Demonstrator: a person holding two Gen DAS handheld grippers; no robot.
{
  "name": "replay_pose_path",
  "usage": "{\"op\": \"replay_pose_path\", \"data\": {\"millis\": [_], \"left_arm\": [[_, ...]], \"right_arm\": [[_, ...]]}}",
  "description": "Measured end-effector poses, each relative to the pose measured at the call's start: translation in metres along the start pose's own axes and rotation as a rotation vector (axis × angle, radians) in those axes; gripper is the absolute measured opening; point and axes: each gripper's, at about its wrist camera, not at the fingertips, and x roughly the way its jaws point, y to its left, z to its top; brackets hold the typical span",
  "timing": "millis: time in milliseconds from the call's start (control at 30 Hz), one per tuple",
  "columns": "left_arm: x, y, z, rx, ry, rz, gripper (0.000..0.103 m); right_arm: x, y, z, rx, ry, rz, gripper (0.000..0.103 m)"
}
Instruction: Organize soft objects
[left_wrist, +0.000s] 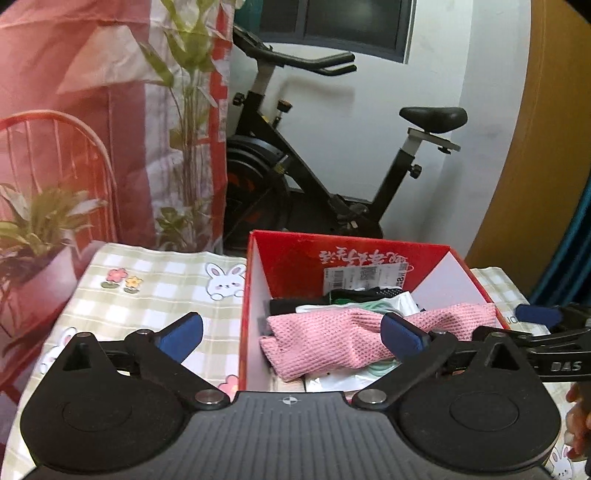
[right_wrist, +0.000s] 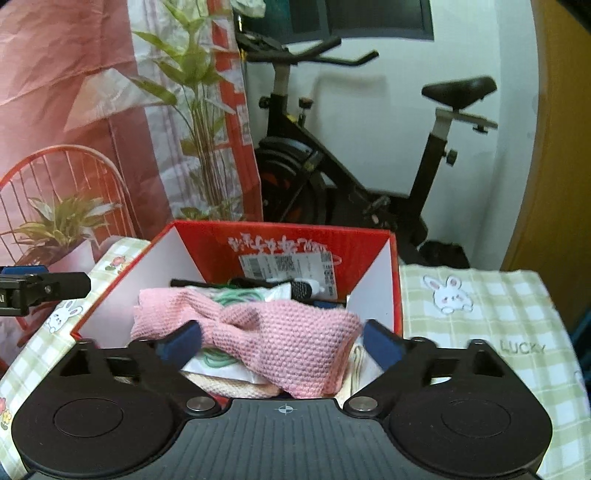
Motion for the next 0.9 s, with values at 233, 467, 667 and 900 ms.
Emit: {"op": "replay_pose_path", "data": {"millis": [233,467,667,900], "left_arm": [[-0.02,-0.008,0.003,0.045,-0.037,0.094,0.103],[-0.045,-0.015,0.005,0.081,-0.056,0.053,0.103],[-0.08,-0.022,0.004,0.089,-0.113,0.062,0.103],[-0.145,-0.03,0.011,0.091,-0.186,0.064,0.103]], "right_arm": [[-0.023,0.008,0.006,-0.005,-0.036,-0.008,0.103],[-0.046,0.018,0.008,-0.012,-0.064,-0.016,0.103],[-0.078,0.025,0.012,0.0,-0.097,-0.043,0.103],[-0.142,0.043,0.017,-0.018,-0.153,-0.069,0.103]]}}
